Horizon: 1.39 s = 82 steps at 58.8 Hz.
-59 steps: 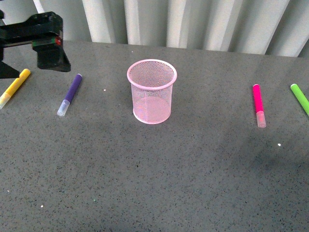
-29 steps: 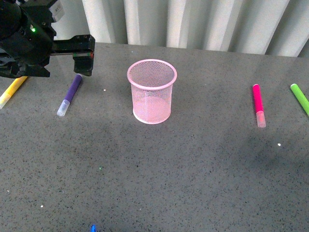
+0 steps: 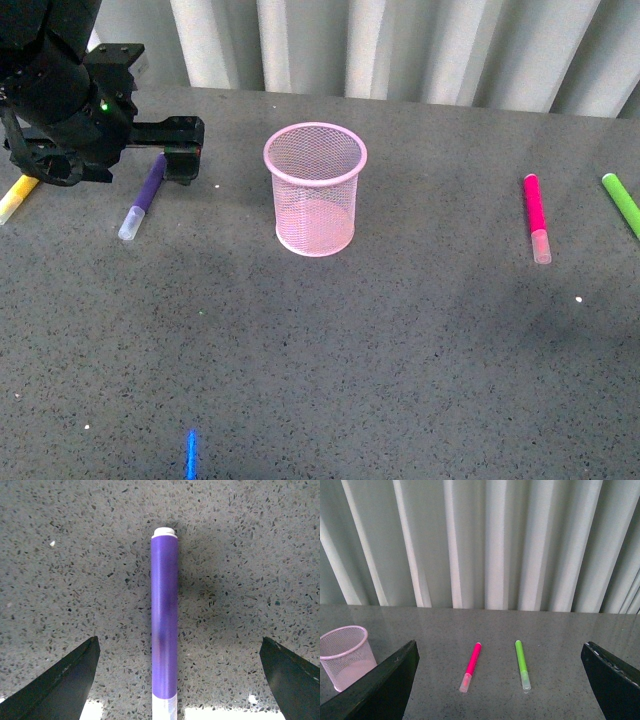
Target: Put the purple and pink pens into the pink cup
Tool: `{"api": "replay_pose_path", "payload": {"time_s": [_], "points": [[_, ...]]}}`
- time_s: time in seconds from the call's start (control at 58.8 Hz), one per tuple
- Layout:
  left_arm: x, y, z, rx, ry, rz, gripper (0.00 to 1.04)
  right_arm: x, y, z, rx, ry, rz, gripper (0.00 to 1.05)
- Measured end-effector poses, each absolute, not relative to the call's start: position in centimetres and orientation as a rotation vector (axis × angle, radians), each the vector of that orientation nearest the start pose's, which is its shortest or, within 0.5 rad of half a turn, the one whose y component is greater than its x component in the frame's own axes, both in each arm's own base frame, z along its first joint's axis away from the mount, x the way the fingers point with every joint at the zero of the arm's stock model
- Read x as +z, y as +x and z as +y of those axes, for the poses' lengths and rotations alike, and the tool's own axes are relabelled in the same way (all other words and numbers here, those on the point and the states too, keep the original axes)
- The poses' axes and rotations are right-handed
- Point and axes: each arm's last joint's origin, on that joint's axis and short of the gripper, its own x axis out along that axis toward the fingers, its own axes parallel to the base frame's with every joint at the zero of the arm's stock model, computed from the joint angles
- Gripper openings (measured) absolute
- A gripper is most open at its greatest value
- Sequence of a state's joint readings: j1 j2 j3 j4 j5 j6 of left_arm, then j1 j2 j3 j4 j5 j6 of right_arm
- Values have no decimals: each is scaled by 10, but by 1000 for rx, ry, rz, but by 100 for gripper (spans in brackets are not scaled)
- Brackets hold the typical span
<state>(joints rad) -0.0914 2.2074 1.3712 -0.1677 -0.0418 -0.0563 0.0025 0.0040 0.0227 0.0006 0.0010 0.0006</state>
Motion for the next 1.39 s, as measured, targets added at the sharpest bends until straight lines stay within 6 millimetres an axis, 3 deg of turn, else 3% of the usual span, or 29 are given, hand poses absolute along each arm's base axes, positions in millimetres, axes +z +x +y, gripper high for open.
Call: {"api": "replay_pose_path", "payload": {"time_s": [0.306, 0.969, 1.02, 1.224, 1.395], "points": [[77, 445, -40, -30, -5, 1012, 98, 171, 97, 0, 1, 1, -19, 98], [76, 464, -45, -40, 64, 1057, 97, 171, 97, 0, 1, 1, -19, 98], [77, 464, -45, -44, 71, 1067, 91, 171, 97, 0, 1, 1, -19, 98], [76, 468, -39, -82, 53, 1112, 46, 171, 97, 0, 1, 1, -19, 98], [76, 468, -35, -77, 53, 1117, 21, 171, 97, 0, 2, 1, -19, 98]]}}
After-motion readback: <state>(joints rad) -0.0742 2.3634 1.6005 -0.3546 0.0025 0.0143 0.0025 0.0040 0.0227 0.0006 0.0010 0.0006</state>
